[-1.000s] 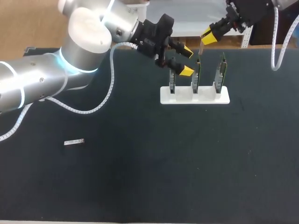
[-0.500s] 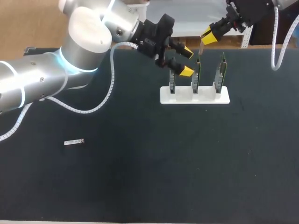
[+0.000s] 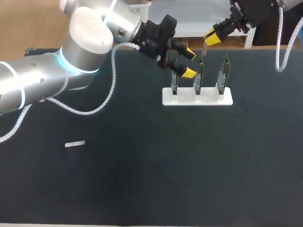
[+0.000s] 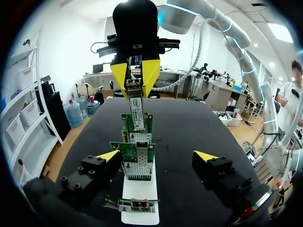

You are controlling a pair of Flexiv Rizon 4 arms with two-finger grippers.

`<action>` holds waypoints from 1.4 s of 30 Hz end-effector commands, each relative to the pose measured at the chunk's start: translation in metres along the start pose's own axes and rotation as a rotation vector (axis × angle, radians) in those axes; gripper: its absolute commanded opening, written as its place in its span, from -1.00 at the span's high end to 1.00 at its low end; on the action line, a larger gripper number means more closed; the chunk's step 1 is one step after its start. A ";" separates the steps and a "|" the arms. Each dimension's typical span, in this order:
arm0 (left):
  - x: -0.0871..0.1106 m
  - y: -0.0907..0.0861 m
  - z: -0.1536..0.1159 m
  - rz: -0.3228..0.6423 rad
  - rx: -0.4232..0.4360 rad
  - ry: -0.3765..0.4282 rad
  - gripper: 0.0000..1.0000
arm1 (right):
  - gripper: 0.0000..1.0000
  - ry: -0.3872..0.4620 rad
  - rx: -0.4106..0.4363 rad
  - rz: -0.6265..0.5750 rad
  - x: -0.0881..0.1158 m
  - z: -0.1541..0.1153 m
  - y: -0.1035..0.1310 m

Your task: Pick up the optical module with the left hand, and insert it into the network port with the right hand.

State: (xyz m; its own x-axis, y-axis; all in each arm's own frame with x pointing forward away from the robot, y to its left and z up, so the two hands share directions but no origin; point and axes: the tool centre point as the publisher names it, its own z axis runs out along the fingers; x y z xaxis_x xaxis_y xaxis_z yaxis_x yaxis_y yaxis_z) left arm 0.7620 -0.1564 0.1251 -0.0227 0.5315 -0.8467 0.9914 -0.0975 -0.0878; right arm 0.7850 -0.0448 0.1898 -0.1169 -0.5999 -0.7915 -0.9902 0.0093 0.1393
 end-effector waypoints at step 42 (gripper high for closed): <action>-0.001 -0.001 0.000 0.005 -0.026 0.024 -1.00 | 1.00 0.026 0.008 0.004 0.010 0.016 0.003</action>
State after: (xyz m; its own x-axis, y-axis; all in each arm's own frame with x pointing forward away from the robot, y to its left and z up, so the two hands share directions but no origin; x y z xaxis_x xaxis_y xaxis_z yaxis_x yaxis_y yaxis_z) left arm 0.7630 -0.1574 0.1258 -0.0142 0.5493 -0.8355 0.9939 -0.0834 -0.0718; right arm 0.7815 -0.0384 0.1742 -0.1183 -0.6200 -0.7756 -0.9899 0.0118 0.1416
